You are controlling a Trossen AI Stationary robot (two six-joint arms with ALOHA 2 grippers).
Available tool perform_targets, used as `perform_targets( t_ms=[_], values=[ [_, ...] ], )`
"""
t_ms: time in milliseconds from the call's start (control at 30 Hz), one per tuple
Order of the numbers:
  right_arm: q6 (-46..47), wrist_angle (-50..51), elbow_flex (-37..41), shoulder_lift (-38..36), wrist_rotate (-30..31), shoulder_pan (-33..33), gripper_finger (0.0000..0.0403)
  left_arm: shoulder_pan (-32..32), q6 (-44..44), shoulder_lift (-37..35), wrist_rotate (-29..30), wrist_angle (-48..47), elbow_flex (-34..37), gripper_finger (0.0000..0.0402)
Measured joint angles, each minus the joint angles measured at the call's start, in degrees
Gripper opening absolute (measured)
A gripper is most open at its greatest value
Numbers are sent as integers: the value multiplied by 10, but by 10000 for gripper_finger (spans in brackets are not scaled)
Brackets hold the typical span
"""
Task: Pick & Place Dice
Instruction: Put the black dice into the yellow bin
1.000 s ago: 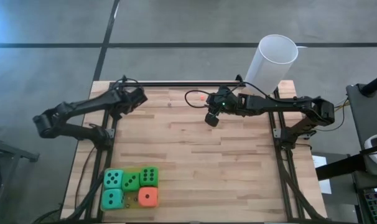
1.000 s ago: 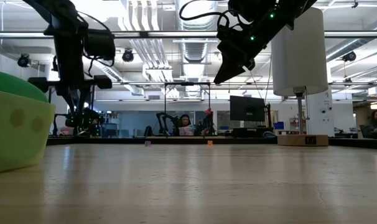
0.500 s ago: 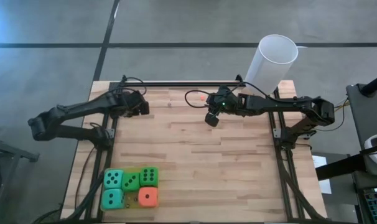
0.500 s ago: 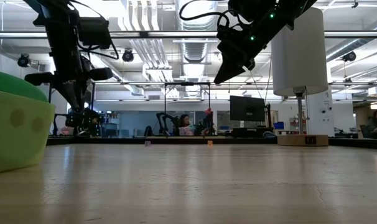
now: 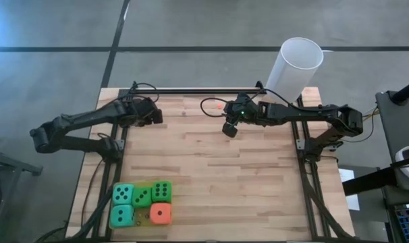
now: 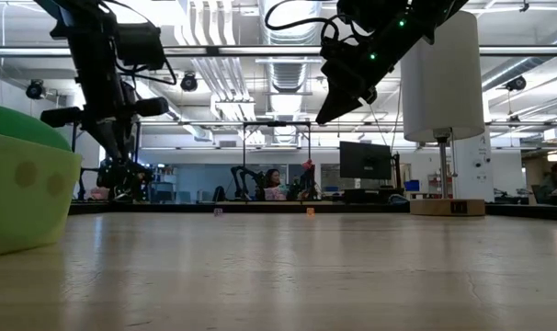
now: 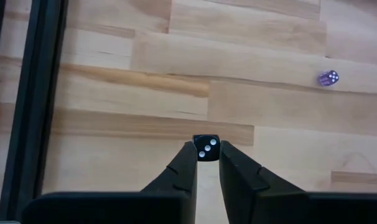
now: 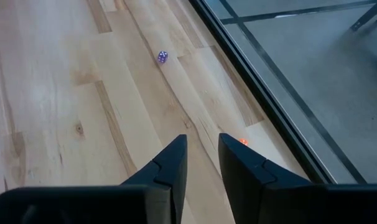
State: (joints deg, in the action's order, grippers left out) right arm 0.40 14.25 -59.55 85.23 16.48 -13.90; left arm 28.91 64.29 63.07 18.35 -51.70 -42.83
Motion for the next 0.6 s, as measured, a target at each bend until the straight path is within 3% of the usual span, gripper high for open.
perform_targets(
  t_ms=[600],
  values=[
    [0, 0, 0, 0, 0, 0, 75, 0, -59, 0, 0, 25, 0, 55]
  ],
)
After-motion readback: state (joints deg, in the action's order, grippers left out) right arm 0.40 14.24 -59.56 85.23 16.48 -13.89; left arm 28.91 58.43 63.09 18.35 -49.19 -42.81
